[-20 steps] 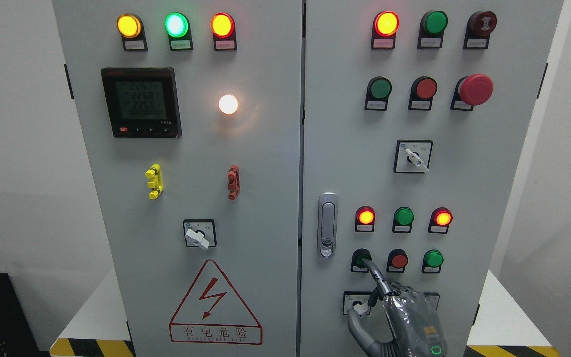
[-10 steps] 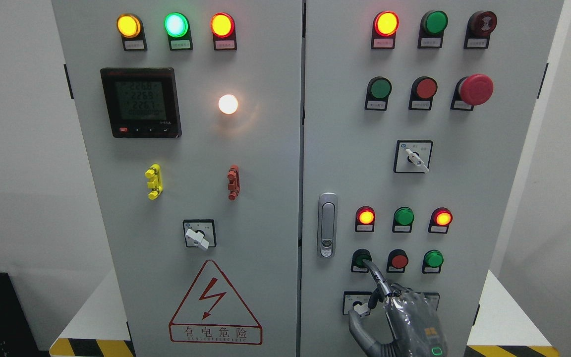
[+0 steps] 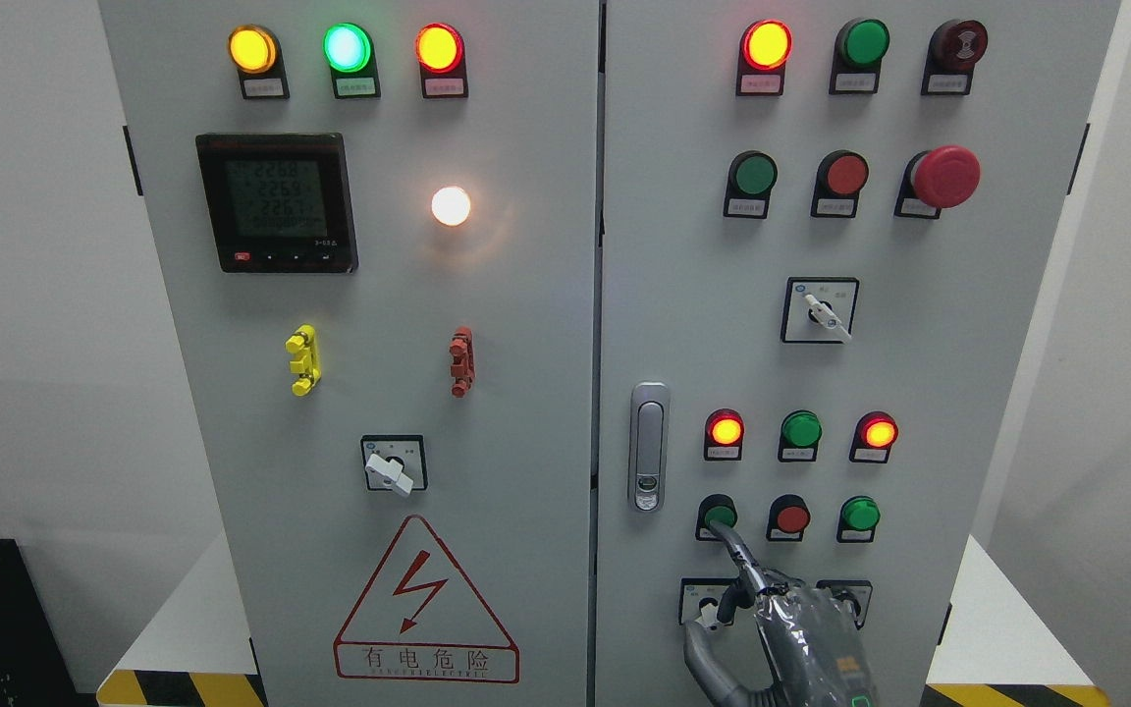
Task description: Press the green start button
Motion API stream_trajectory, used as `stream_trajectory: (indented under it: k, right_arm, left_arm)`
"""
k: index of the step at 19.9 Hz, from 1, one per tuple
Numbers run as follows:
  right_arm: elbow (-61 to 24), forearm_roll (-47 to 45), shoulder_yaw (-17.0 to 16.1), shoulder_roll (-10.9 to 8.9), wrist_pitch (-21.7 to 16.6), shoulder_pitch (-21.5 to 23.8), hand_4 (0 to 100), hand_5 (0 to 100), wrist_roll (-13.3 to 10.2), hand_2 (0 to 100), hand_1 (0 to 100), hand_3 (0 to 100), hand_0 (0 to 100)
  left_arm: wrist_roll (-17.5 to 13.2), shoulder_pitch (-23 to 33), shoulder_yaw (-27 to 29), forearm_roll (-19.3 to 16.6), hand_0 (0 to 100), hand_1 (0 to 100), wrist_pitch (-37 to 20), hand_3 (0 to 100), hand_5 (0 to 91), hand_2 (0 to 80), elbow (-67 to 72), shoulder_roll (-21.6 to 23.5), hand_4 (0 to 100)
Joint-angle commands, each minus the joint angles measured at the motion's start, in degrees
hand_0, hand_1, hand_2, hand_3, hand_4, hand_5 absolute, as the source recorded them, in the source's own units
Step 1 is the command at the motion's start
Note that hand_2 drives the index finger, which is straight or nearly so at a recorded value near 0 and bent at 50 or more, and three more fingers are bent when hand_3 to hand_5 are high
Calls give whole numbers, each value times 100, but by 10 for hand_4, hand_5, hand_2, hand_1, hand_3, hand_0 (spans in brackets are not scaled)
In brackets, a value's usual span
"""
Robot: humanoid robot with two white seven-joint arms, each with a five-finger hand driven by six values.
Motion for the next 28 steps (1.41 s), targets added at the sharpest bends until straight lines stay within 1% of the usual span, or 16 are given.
stream_trajectory:
  k: [1,4,5,7,12,14,16,18,19,20,21,22,24,26,27,28]
  right_arm:
    - [-438,-486,-100,3,-2,237,622,535,38,0,365,672,622]
    - [-649,-995,-100,3,60,440,608,496,169,0,377,673,657]
    - [-684,-1180,-100,3,86,475,602,489,178,0,378,669,662]
    - [-711,-1523,-100,3,165,528,578,435,178,0,381,631,695]
    - [-781,-2279,-100,3,165,677,506,347,178,0,368,578,739]
    - [-790,-2621,-82,-6,183,747,471,310,170,0,361,535,751]
    - [-842,-3139,-47,-6,349,853,428,277,170,0,349,476,759]
    - [-939,-3675,76,-6,490,949,375,211,170,0,337,421,760]
    - [-1009,-3939,120,-15,569,1037,329,176,178,0,327,371,759]
    - [-1097,-4124,146,-15,639,1116,310,162,178,0,325,350,754]
    - [-1211,-4404,173,-32,718,1247,253,120,178,0,314,287,752]
    - [-1273,-4555,190,-33,745,1318,236,96,178,0,301,264,751]
    - [-1352,-4880,251,-33,754,1468,147,14,178,0,287,193,726]
    - [-1483,-5188,340,-41,763,1600,92,0,196,0,268,140,709]
    - [-1589,-5416,349,-41,772,1670,81,0,239,0,265,132,705]
    - [-1685,-5618,349,-41,807,1749,75,0,396,0,264,129,703]
  left_arm:
    - [-1,0,0,0,120,556,3,0,0,0,0,0,0]
    - [-1,0,0,0,120,556,3,0,0,0,0,0,0]
    - [-1,0,0,0,120,556,3,0,0,0,0,0,0]
    - [-1,0,0,0,120,556,3,0,0,0,0,0,0]
    - [-1,0,0,0,120,556,3,0,0,0,0,0,0]
    - [-1,0,0,0,120,556,3,0,0,0,0,0,0]
    - [-1,0,0,0,120,556,3,0,0,0,0,0,0]
    - [-1,0,0,0,120,556,3,0,0,0,0,0,0]
    - [-1,0,0,0,120,556,3,0,0,0,0,0,0]
    - [-1,0,0,0,120,556,3,0,0,0,0,0,0]
    - [-1,0,0,0,120,556,3,0,0,0,0,0,0]
    - [-1,0,0,0,120,556,3,0,0,0,0,0,0]
    - [-1,0,0,0,120,556,3,0,0,0,0,0,0]
    - [-1,0,0,0,120,556,3,0,0,0,0,0,0]
    - [-1,0,0,0,120,556,3,0,0,0,0,0,0]
    - [-1,0,0,0,120,556,3,0,0,0,0,0,0]
